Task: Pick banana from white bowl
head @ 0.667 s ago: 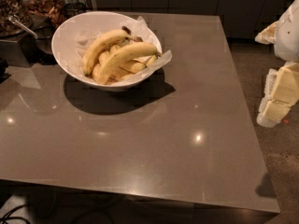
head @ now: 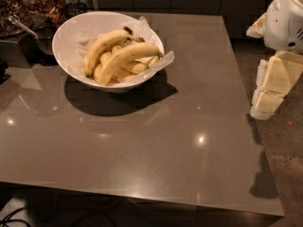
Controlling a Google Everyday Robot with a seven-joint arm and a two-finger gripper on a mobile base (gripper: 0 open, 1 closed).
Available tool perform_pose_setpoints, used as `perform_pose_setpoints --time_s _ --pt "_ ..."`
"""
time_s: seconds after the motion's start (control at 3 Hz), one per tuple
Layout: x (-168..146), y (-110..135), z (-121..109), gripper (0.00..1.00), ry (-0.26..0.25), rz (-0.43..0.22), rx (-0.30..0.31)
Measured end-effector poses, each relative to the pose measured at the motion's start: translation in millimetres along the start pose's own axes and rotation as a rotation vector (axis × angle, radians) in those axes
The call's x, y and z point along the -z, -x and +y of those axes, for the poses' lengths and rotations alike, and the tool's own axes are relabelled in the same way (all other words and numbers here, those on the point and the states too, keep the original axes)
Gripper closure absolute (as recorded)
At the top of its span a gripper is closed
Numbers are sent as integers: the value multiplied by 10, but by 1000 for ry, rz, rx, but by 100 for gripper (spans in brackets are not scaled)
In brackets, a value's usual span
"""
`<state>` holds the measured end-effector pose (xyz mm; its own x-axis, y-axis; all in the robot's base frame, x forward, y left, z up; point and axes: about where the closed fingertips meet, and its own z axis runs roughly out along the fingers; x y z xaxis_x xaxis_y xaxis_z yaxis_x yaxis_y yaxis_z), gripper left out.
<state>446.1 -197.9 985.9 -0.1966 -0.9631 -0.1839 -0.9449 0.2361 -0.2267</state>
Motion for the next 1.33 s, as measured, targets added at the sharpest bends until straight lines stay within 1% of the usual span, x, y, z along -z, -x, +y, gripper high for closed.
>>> perform_pose_setpoints --time_s 0.33,0.67,1.0,1.33 --pt "-13 292 -101 0 30 26 59" --pt "-48 624 -196 0 38 31 123" --pt "-30 694 -251 0 7 11 127" --pt "-38 1016 -301 0 -24 -13 171"
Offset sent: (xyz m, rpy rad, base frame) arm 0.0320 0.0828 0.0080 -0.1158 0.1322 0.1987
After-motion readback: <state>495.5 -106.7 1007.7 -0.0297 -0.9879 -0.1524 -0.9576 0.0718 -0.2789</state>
